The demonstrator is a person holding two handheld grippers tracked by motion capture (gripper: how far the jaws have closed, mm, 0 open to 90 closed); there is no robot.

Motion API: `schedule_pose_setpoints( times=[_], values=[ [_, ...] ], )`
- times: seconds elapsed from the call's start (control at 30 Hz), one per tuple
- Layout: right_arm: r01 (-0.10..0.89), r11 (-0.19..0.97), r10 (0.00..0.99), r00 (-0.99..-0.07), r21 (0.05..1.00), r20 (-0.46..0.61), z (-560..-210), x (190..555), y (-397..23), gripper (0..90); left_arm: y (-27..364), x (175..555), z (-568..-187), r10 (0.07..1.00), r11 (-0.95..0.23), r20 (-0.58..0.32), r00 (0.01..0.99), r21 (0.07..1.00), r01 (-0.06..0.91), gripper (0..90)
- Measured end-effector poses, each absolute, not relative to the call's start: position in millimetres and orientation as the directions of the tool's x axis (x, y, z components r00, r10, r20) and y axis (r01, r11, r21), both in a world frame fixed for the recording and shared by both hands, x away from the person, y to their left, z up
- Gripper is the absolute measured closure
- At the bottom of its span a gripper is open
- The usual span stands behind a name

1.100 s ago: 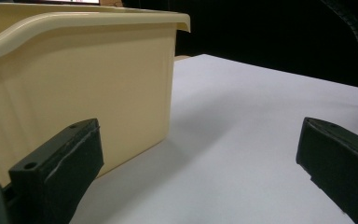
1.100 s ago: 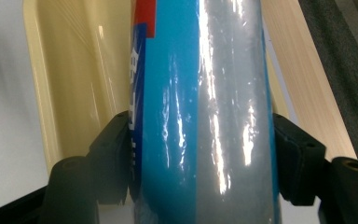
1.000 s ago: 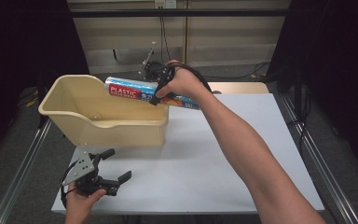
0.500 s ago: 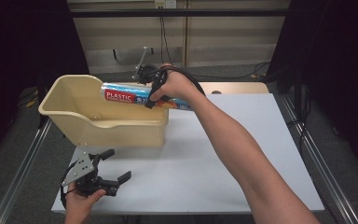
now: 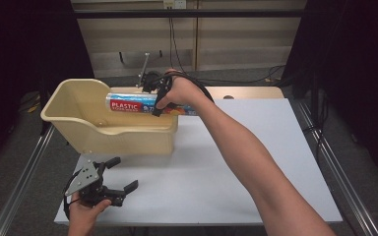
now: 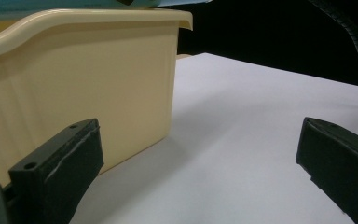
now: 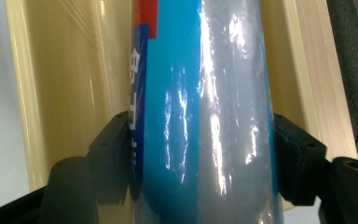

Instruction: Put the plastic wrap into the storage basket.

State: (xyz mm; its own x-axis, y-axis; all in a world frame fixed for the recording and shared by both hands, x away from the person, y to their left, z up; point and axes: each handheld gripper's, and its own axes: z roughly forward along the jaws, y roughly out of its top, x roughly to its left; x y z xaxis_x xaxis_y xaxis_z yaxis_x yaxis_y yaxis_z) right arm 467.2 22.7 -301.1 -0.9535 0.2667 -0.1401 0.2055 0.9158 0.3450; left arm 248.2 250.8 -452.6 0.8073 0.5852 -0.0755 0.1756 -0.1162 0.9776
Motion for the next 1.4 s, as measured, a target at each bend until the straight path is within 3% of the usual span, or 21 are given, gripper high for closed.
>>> schedule_pose_setpoints(
  times=[0.47,0.7,0.87,1.4],
  values=[
    [0.182,0.938,0.237,-0.958,0.294,-0.164,-300,465,29,30.8,254,248,-452,0.594,-0.110,-0.073,0.801,0.979,0.171,0.3],
    [0.176,0.911,0.255,-0.951,0.374,-0.174,-283,464,26,33.9,253,247,-452,0.590,-0.113,-0.075,0.804,0.978,0.175,0.3],
    [0.195,0.870,0.313,-0.928,0.452,-0.202,-261,463,17,18.2,252,247,-451,0.587,-0.125,-0.070,0.806,0.977,0.175,0.3],
    [0.261,0.773,0.412,-0.900,0.578,-0.145,-243,455,-17,6.1,250,246,-451,0.587,-0.122,-0.071,0.806,0.977,0.175,0.3]
  ],
)
